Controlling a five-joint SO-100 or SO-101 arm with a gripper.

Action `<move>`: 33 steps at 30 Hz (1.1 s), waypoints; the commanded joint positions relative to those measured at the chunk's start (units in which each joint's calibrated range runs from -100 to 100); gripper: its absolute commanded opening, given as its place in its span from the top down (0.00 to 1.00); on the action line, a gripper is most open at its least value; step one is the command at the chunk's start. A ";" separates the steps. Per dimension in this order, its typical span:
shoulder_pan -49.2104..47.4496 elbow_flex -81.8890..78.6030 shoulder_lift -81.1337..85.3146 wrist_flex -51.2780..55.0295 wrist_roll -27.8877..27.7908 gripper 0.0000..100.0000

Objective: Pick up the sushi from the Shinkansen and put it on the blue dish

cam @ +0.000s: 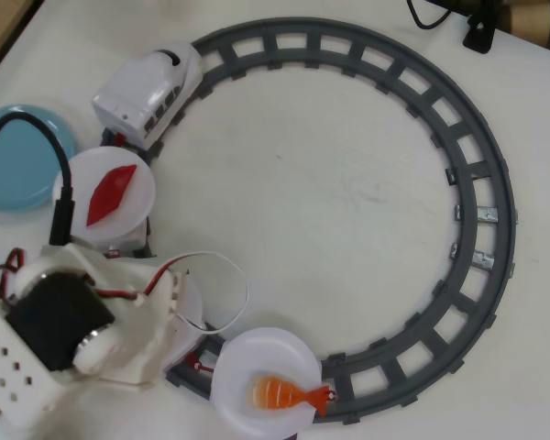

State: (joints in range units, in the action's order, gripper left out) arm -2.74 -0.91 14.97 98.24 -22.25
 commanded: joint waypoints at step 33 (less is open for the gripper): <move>11.98 -17.39 0.25 -5.62 -0.04 0.76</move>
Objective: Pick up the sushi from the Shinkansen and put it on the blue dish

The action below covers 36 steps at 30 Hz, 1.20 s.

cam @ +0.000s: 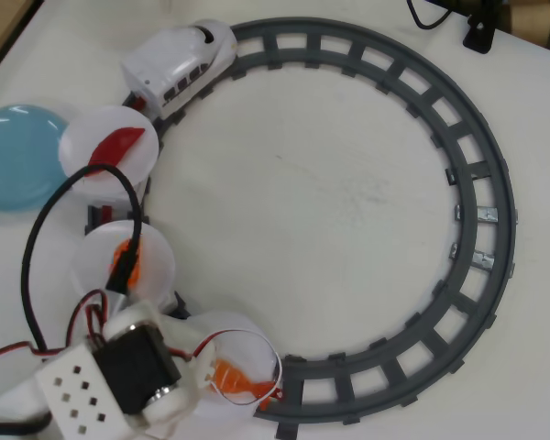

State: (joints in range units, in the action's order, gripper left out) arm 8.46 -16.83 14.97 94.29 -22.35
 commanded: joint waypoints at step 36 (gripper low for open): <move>-18.32 11.51 0.08 -0.66 9.06 0.97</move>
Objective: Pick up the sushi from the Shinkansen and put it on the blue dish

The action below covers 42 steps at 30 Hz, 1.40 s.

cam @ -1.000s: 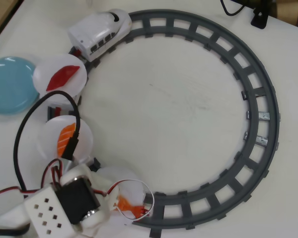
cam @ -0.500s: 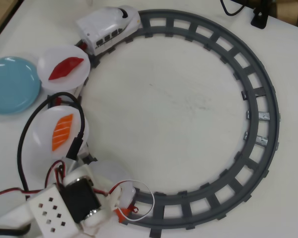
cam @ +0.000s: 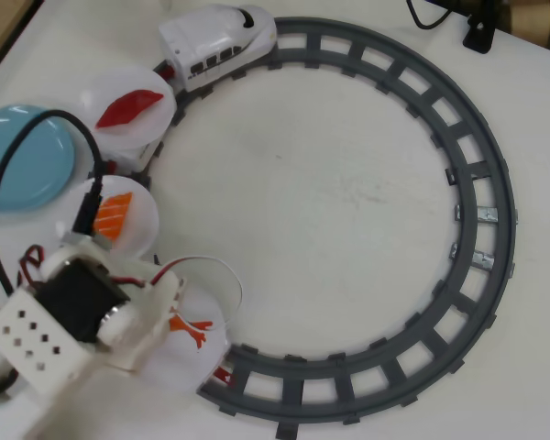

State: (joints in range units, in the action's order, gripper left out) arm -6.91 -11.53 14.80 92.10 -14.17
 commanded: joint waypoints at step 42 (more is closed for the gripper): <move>-47.32 73.21 -55.99 3.14 7.11 0.97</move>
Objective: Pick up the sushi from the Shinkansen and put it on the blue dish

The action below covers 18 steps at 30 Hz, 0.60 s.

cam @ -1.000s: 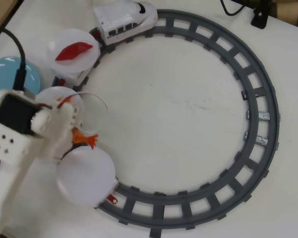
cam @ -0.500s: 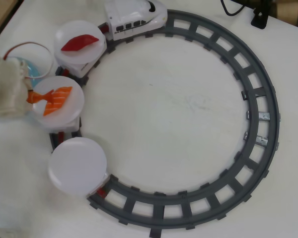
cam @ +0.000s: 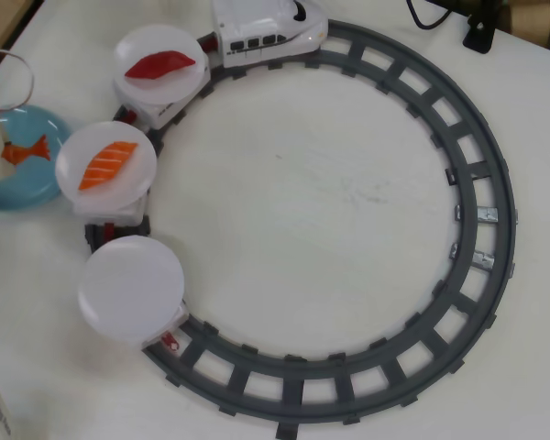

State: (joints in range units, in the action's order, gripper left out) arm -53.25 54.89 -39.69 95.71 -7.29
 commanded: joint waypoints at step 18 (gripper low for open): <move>-3.00 20.22 -16.51 0.21 -0.24 0.74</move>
State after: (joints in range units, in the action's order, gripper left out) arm -55.95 72.10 -56.90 95.80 -7.29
